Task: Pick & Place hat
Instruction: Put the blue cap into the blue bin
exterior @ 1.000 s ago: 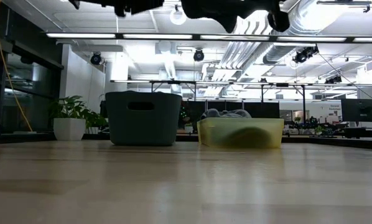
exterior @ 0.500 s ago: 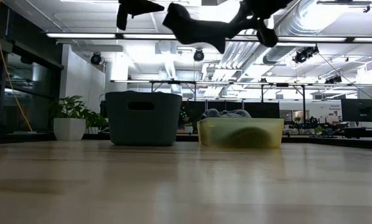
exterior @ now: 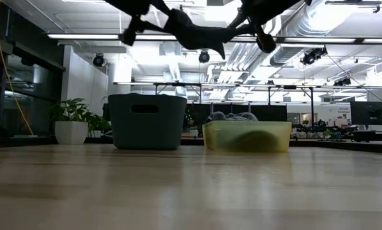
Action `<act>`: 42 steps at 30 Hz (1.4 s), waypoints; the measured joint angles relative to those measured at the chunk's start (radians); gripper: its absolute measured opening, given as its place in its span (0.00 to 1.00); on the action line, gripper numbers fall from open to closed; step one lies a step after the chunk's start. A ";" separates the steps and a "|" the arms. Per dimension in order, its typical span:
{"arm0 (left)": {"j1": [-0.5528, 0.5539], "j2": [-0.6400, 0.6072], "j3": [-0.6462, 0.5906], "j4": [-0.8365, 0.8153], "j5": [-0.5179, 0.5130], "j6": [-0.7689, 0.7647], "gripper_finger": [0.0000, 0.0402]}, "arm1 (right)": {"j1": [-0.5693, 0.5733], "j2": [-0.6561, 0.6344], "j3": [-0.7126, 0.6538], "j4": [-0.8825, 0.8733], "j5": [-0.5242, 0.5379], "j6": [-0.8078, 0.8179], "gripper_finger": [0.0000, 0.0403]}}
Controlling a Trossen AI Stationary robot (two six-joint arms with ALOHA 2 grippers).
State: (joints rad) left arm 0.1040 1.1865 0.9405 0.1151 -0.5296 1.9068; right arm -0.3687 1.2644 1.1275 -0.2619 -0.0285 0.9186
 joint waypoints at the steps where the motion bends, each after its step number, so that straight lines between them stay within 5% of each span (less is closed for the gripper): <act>1: 0.000 0.013 0.000 0.019 -0.015 0.001 0.44 | -0.004 0.000 0.000 0.000 -0.007 0.001 0.02; 16: -0.052 0.036 0.040 0.068 -0.063 0.008 0.44 | -0.097 0.007 0.000 0.049 -0.015 0.020 0.02; 42: -0.051 0.093 0.041 0.069 -0.136 0.027 0.44 | 0.049 0.096 0.000 0.188 -0.042 0.054 0.02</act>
State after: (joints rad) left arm 0.0525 1.2797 0.9813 0.1844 -0.6651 1.9335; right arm -0.3198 1.3602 1.1275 -0.0735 -0.0703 0.9722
